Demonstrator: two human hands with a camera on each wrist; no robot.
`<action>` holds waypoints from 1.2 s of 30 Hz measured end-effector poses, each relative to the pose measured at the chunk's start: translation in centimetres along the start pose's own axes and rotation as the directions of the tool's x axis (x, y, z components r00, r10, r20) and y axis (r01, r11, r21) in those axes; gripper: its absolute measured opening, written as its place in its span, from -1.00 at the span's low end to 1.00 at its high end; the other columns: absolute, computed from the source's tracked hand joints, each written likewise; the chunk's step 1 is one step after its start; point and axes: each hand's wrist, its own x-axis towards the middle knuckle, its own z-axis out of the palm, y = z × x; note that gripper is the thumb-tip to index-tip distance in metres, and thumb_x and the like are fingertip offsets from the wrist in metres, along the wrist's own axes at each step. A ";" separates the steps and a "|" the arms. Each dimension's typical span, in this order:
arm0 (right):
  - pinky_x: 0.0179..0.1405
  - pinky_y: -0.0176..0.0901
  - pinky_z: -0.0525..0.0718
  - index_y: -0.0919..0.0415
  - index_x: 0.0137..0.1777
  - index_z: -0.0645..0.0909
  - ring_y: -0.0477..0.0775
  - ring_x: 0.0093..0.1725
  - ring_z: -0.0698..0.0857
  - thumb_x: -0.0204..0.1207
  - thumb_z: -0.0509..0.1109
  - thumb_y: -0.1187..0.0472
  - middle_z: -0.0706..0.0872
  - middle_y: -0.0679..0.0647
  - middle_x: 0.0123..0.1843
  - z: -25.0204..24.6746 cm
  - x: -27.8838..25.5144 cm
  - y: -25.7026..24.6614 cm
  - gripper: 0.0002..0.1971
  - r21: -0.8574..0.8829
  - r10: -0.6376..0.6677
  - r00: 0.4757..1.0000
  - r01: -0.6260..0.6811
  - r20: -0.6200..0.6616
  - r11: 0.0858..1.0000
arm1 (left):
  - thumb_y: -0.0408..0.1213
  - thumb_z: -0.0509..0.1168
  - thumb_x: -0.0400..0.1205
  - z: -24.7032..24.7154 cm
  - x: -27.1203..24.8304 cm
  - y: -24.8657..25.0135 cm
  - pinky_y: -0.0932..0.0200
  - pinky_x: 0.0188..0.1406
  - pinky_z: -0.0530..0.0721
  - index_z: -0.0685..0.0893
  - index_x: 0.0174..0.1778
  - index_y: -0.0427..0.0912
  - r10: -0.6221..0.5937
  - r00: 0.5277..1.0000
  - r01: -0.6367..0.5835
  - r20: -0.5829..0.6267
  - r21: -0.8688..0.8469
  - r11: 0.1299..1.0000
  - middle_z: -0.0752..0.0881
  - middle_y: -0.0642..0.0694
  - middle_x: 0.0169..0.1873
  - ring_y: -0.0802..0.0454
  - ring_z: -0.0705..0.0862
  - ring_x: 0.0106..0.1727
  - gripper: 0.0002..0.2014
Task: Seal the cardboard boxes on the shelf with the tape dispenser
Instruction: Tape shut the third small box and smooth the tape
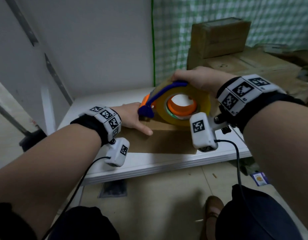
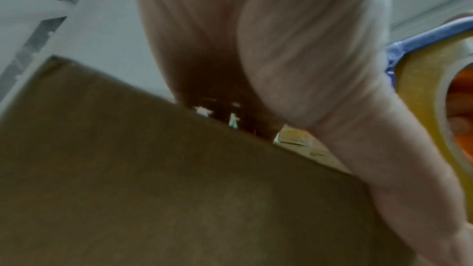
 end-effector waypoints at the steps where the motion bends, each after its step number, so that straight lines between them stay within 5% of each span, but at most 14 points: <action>1: 0.07 0.05 0.71 0.17 -0.18 0.72 0.18 -0.09 0.77 0.35 0.44 -0.18 0.80 0.26 -0.01 0.0 0.0 0.0 -0.62 0.013 0.006 1.000 -0.006 0.010 1.000 | 0.47 0.53 -0.14 0.2 0.3 -0.3 -0.03 0.31 0.57 0.52 0.27 0.06 -0.011 1.000 0.011 -0.013 -0.029 1.000 0.69 0.09 0.14 0.06 0.63 0.19 0.06; 9: 0.19 0.20 0.69 0.17 -0.10 0.75 0.24 0.01 0.78 0.03 0.45 -0.34 0.80 0.21 0.00 2.8 0.5 -2.5 -0.37 -0.020 -0.009 0.998 0.011 0.063 1.000 | 0.09 0.69 0.05 -1.5 -1.5 -3.4 0.00 0.23 0.60 0.58 0.13 0.06 -0.069 0.998 0.070 0.008 -0.054 0.996 0.72 0.09 -0.01 0.04 0.66 0.08 -0.25; 13: 0.19 0.16 0.70 0.14 -0.23 0.72 0.22 0.02 0.77 0.31 0.46 -0.22 0.80 0.22 0.00 4.5 0.8 -3.8 -0.61 -0.017 -0.057 0.994 0.059 0.088 0.998 | 0.08 0.68 0.04 -2.1 -2.6 -4.9 -0.07 0.23 0.62 0.64 0.06 0.04 -0.132 0.991 0.132 0.025 -0.032 0.991 0.76 0.05 -0.06 0.03 0.69 0.04 -0.32; 17: 0.22 0.12 0.68 0.12 -0.06 0.74 0.18 0.02 0.78 0.28 0.46 -0.31 0.81 0.16 0.00 3.8 0.9 -3.4 -0.51 -0.078 -0.057 0.989 0.069 0.139 0.995 | 0.02 0.68 0.11 -2.2 -2.6 -4.5 -0.04 0.24 0.61 0.63 0.08 0.00 -0.167 0.986 0.167 0.011 -0.014 0.986 0.74 -0.01 -0.03 -0.04 0.67 0.07 -0.36; 21: 0.21 0.14 0.68 0.12 -0.06 0.76 0.21 0.02 0.77 0.24 0.44 -0.35 0.81 0.16 0.01 0.8 0.3 -2.8 -0.46 -0.169 -0.026 0.993 0.046 0.118 0.984 | 0.07 0.64 0.18 -2.5 -2.3 -4.0 0.03 0.21 0.60 0.53 0.31 0.02 -0.099 0.995 0.095 0.018 0.147 0.985 0.71 0.00 0.08 -0.02 0.65 0.11 -0.22; 25: 0.18 0.15 0.68 0.10 0.00 0.73 0.21 0.00 0.75 0.05 0.44 -0.43 0.78 0.17 0.02 -1.5 -0.2 -1.2 -0.32 -0.322 0.076 0.992 -0.040 0.102 0.946 | 0.11 0.63 0.19 -2.7 -2.2 -3.5 -0.01 0.10 0.63 0.50 0.22 0.08 -0.094 0.993 0.079 0.065 0.207 0.975 0.68 0.02 0.01 0.00 0.65 0.03 -0.29; 28: 0.14 0.07 0.68 0.10 0.04 0.69 0.17 0.01 0.71 0.23 0.38 -0.38 0.74 0.14 0.03 -1.2 -0.2 -0.6 -0.40 -0.364 0.072 0.993 -0.032 0.097 0.931 | 0.13 0.62 0.19 -2.6 -2.4 -3.3 -0.08 0.18 0.61 0.45 0.27 0.04 -0.117 0.987 0.095 0.108 0.189 0.977 0.61 0.01 0.09 -0.01 0.61 0.12 -0.22; 31: -0.03 -0.06 0.65 0.10 -0.02 0.69 0.12 -0.05 0.70 0.32 0.38 -0.34 0.74 0.12 -0.03 -0.9 -0.1 -0.8 -0.49 -0.353 0.056 0.995 -0.024 0.080 0.935 | 0.33 0.51 0.01 -2.3 -2.6 -3.2 -0.11 0.33 0.52 0.33 0.42 0.02 -0.125 0.985 0.100 0.117 0.197 0.975 0.47 0.01 0.25 0.00 0.49 0.27 0.06; 36: 0.01 -0.04 0.63 0.12 -0.03 0.69 0.11 -0.04 0.69 0.32 0.39 -0.33 0.73 0.12 -0.02 -0.6 0.0 -0.6 -0.49 -0.350 0.042 0.997 -0.019 0.060 0.937 | 0.42 0.48 0.12 -1.9 -2.5 -3.3 -0.02 0.51 0.32 0.05 0.64 -0.04 -0.164 0.979 0.142 0.125 0.171 0.975 0.26 -0.03 0.53 -0.01 0.30 0.50 0.26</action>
